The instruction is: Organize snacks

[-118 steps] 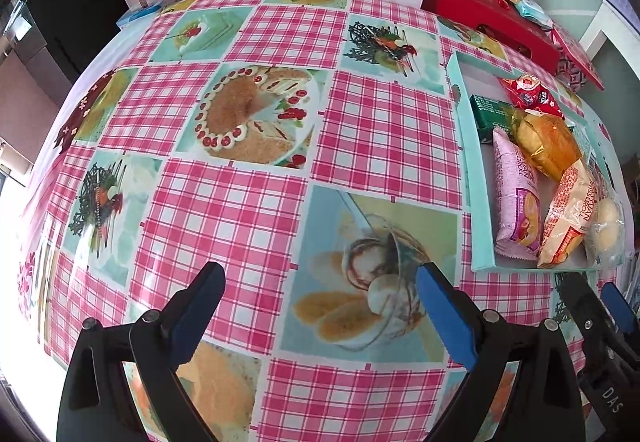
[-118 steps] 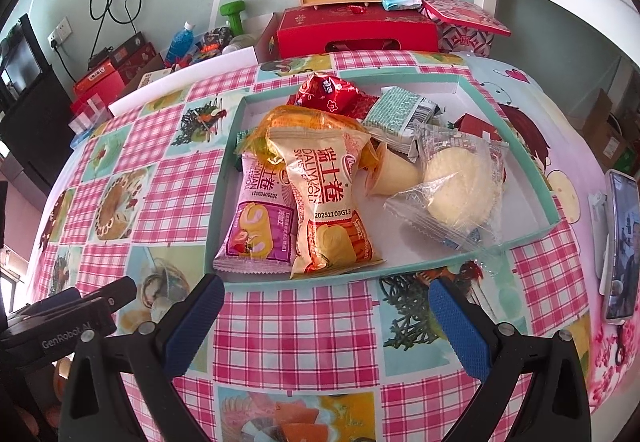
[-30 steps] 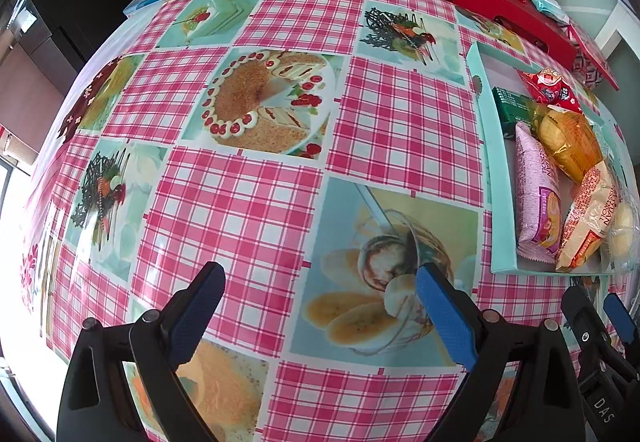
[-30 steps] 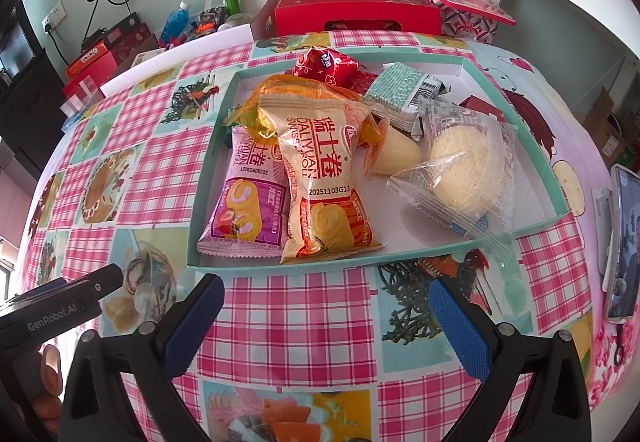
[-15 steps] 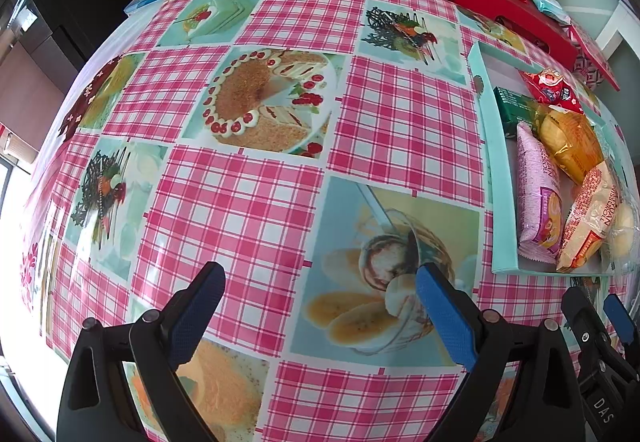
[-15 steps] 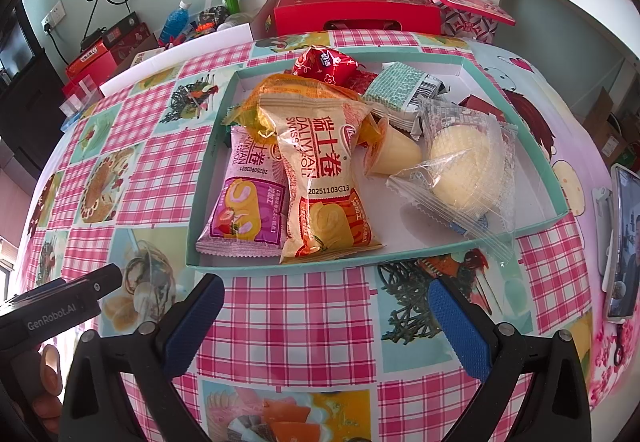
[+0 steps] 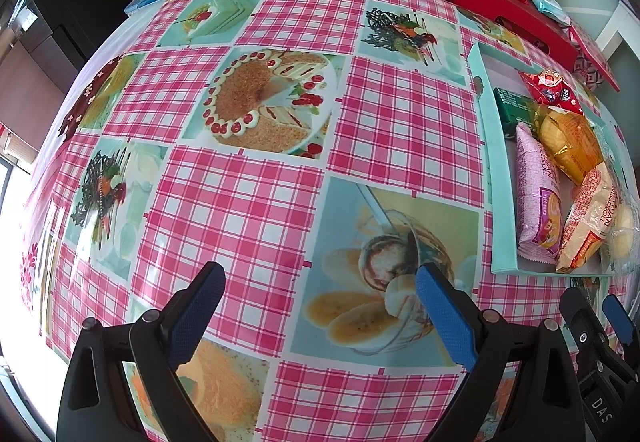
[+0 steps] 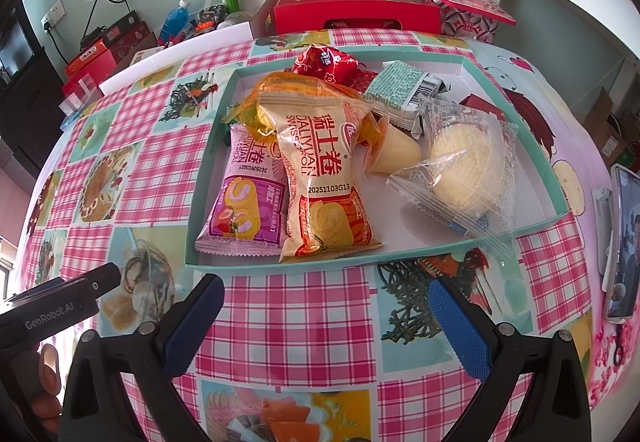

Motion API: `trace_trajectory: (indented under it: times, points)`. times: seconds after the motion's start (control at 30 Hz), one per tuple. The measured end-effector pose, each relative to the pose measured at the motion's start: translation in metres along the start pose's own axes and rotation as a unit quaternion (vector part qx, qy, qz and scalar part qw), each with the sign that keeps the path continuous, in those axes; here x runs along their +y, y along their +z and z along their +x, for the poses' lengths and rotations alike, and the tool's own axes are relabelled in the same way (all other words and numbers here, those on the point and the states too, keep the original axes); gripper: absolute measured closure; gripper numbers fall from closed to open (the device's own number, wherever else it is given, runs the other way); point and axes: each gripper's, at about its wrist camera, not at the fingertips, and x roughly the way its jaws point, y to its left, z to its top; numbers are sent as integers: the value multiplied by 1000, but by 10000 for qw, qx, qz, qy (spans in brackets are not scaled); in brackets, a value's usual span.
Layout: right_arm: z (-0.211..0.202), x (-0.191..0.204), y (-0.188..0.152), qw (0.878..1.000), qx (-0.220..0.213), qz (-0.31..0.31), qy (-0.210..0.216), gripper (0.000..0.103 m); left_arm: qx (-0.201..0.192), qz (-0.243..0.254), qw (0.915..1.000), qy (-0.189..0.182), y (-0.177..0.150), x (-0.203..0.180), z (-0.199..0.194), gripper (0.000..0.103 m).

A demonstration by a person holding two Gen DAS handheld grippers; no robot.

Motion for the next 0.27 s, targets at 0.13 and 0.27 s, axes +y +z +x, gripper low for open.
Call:
trace_trajectory:
  times: [0.13, 0.27]
  points:
    - [0, 0, 0, 10000, 2, 1, 0, 0, -70, 2, 10000, -11, -1, 1, -3, 7]
    - [0, 0, 0, 10000, 1, -2, 0, 0, -6, -10, 10000, -12, -1, 2, -2, 7]
